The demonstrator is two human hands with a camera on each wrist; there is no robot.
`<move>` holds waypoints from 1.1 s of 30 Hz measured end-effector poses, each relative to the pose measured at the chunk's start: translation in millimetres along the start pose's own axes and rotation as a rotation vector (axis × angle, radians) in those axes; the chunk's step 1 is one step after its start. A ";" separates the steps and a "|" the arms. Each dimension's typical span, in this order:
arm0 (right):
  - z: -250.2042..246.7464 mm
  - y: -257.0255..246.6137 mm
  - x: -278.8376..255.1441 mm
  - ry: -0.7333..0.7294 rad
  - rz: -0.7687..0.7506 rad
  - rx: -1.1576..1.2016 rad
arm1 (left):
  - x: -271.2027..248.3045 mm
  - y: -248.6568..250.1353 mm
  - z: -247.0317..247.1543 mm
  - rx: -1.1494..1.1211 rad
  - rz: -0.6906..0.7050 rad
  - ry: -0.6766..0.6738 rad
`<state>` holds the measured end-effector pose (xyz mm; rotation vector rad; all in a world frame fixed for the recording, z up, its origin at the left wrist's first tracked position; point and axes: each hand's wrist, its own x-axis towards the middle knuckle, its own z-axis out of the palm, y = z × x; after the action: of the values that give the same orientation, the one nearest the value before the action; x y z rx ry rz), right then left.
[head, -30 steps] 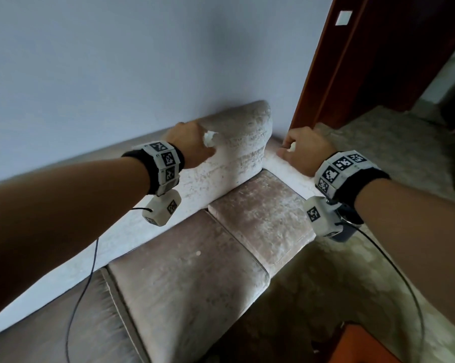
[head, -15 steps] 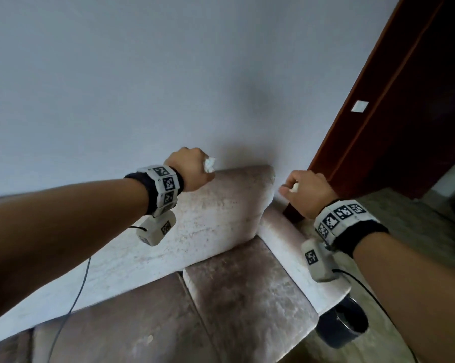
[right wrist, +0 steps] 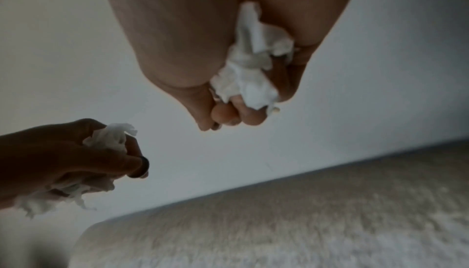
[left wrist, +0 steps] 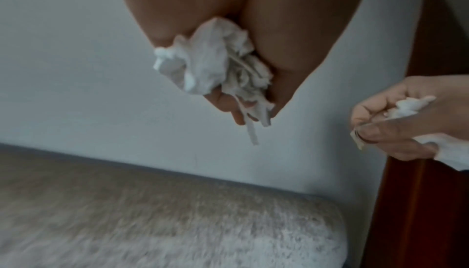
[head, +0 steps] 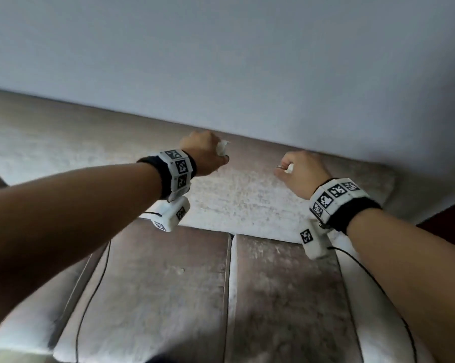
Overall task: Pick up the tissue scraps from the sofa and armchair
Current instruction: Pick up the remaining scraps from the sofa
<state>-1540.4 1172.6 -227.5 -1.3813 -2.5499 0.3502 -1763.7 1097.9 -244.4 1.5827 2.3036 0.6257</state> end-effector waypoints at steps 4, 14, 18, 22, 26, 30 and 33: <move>44.1 0.8 4.6 -0.134 -0.043 0.081 | -29.6 -32.4 37.5 0.018 -0.171 -0.034; 218.0 25.8 5.7 -0.318 -0.129 0.215 | -64.0 -156.5 200.4 0.097 -0.418 -0.201; 301.6 58.0 6.6 -0.358 -0.107 0.227 | -65.4 -208.4 294.7 0.082 -0.495 -0.224; 369.1 83.9 3.1 -0.393 -0.074 0.225 | -62.5 -242.8 376.7 0.118 -0.534 -0.262; 417.2 102.2 3.5 -0.379 -0.069 0.216 | -58.7 -275.5 436.6 0.134 -0.565 -0.281; 458.5 121.9 7.6 -0.383 -0.067 0.245 | -55.1 -308.6 479.0 0.135 -0.573 -0.281; 481.8 136.6 11.9 -0.381 -0.059 0.235 | -50.8 -325.7 502.1 0.124 -0.550 -0.287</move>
<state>-1584.9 1205.2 -725.4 -1.2467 -2.7181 0.9502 -1780.2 1047.6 -842.7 0.9262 2.4235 0.1149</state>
